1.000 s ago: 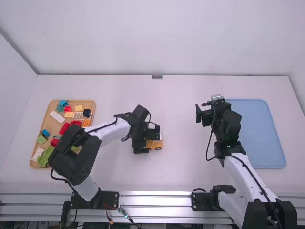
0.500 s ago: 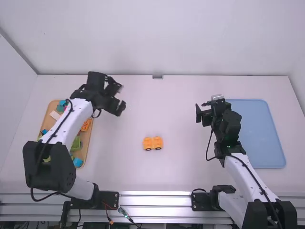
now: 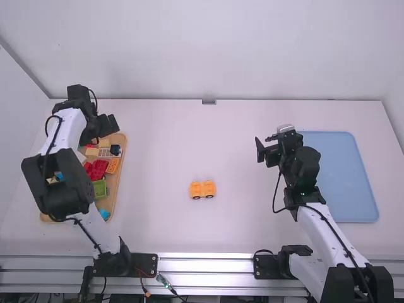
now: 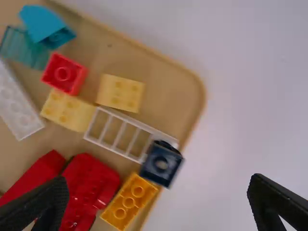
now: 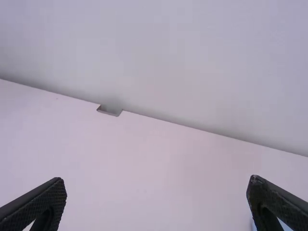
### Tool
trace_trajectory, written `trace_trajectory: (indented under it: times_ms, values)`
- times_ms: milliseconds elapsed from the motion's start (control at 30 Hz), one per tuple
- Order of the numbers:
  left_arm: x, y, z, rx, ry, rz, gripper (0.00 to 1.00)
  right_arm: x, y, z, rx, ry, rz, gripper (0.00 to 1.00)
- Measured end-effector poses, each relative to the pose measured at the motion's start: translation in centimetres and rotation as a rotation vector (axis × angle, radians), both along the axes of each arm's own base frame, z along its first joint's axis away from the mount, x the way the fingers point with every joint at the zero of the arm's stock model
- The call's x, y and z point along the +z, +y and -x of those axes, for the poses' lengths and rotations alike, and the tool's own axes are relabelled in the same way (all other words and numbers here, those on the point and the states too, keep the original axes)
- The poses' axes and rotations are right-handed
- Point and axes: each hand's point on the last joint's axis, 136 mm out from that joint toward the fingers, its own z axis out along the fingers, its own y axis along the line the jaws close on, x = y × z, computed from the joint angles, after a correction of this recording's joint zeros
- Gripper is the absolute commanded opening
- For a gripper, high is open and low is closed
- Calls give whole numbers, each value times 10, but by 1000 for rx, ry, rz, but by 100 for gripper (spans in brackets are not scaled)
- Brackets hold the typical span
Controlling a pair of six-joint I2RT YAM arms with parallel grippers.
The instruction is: Assemble lego blocks to make yellow taxi
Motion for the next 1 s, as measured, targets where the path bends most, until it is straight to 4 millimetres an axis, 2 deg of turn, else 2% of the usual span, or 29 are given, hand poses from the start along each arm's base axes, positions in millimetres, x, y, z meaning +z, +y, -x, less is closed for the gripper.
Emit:
trace_trajectory:
  times_ms: [33, 233, 300, 333, 533, 733, 767, 900, 1000]
  values:
    - [-1, 3, 0, 11, 5, 2, 99, 0, 0, 0, 3, -1, 2, 99]
    - [-39, 49, 2, 246, 95, 69, 100, 0, 2, 1, 5, 7, -23, 99]
    - [-50, 57, 3, 291, 102, 87, 94, 0, 2, 1, 4, 8, -26, 99]
    - [-61, 61, 3, 328, 108, 116, 86, 0, 2, 1, 4, 8, -26, 99]
    - [-87, 70, 11, 460, 137, 169, 69, -2, 2, 1, 4, 17, -29, 99]
    - [-89, 72, 5, 536, 104, 179, 63, -2, 2, 1, 4, 16, -29, 99]
    - [-91, 72, 5, 554, 101, 183, 58, -2, 2, 1, 3, 16, -30, 99]
    - [-102, 68, 11, 588, 113, 194, 54, -1, 2, 1, 3, 16, -32, 99]
    - [-109, 67, 13, 619, 112, 198, 45, -1, 2, 1, 4, 16, -31, 99]
